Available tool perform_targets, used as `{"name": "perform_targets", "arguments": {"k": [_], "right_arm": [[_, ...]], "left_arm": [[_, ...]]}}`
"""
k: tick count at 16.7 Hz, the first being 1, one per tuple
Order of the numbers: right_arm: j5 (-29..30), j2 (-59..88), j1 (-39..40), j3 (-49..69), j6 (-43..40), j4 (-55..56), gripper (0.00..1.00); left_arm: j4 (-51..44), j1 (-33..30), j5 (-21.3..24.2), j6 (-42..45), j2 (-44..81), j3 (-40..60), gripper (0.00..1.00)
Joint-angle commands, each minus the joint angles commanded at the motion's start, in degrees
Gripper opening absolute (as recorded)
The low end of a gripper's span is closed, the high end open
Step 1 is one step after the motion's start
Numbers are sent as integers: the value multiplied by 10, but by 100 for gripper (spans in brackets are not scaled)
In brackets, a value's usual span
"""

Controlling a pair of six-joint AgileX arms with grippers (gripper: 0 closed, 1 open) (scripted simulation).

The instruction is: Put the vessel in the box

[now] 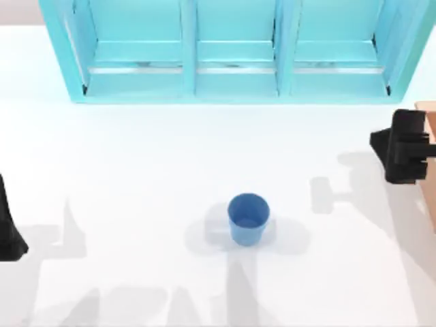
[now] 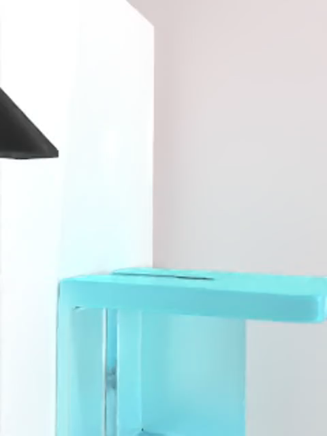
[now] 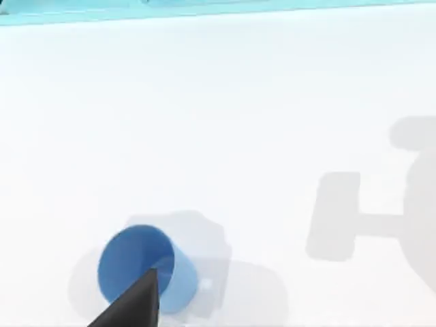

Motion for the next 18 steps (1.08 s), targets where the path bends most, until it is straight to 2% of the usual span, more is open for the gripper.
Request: {"name": "perform_targets", "arguments": {"k": [5,10,14,18], "right_arm": [[-4,262,83,232,89,-170,100],[-7,478,122,420,145,-315,100],[-10,597,127,522,166,-394,100],[-11,642,126,565,170,-421,100]], "left_arm": [[0,0,0,0,0,0,100],[0,0,0,0,0,0,100],[0,0,0,0,0,0,100],[0,0,0,0,0,0,100]]}}
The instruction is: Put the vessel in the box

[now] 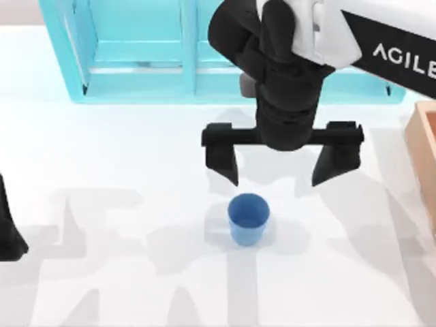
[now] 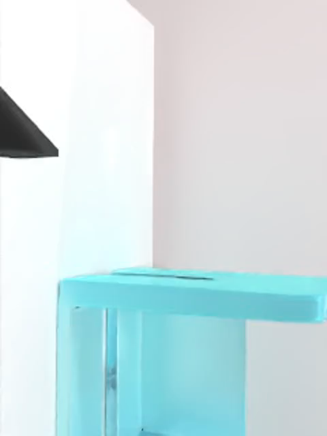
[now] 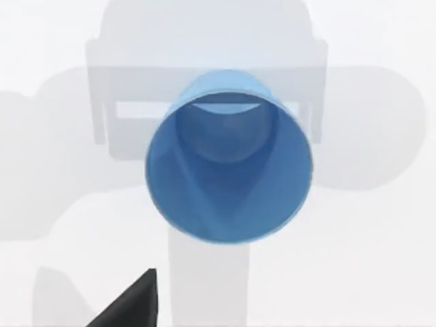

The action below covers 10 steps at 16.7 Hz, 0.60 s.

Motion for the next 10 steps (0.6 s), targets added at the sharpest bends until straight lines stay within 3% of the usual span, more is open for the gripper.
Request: {"name": "perform_targets", "arguments": {"k": [6,10], "right_arm": [[0,-1,-1,-3,0,3,100],[0,10,0,-59,0,68,100]], "left_arm": [[0,0,0,0,0,0,100],[0,0,0,0,0,0,100]]}}
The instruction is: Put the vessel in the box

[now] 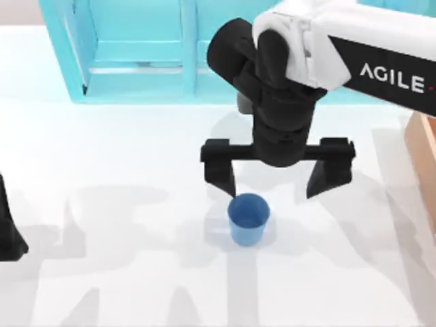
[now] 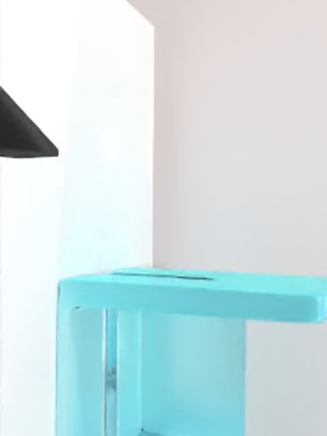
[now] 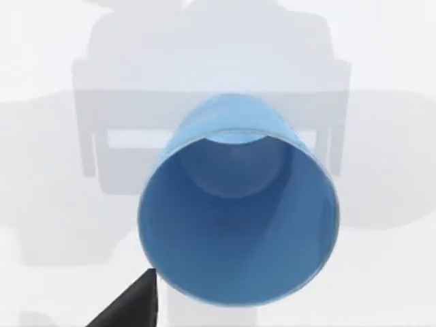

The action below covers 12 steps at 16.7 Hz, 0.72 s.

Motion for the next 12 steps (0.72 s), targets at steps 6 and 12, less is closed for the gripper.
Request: {"name": "perform_targets", "arguments": {"k": [6,12], "right_arm": [[0,27,2,-108,2,137,100],[0,28,2,-112,3,141,85]], "left_arm": [[0,0,0,0,0,0,100],[0,0,0,0,0,0,100]]}}
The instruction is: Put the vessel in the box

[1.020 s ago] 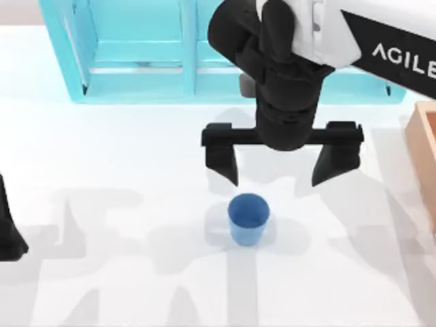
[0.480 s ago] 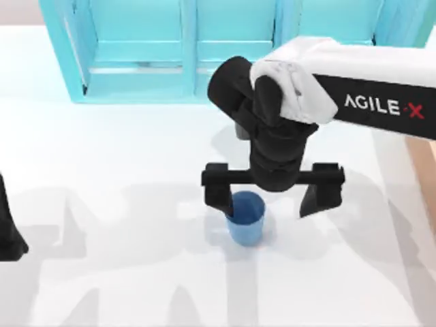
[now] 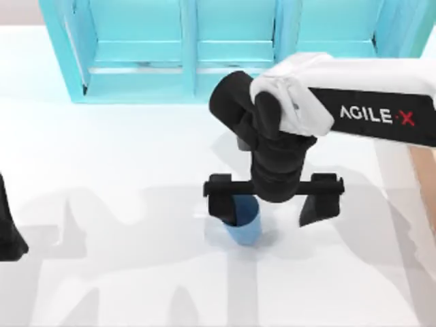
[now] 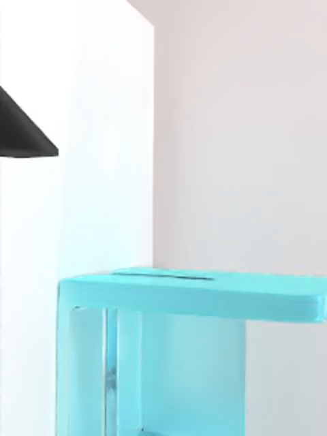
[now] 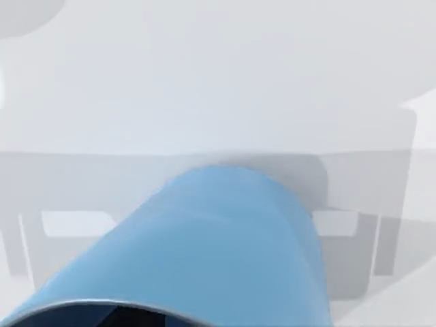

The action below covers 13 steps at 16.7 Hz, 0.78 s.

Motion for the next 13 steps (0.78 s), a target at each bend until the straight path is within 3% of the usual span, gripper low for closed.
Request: {"name": "perform_targets", "arguments": {"k": [11,13], "right_arm": [[0,0,0,0,0,0,2],[0,0,0,0,0,0,0]], "left_arm": [[0,0,0,0,0,0,100],[0,0,0,0,0,0,100]]}}
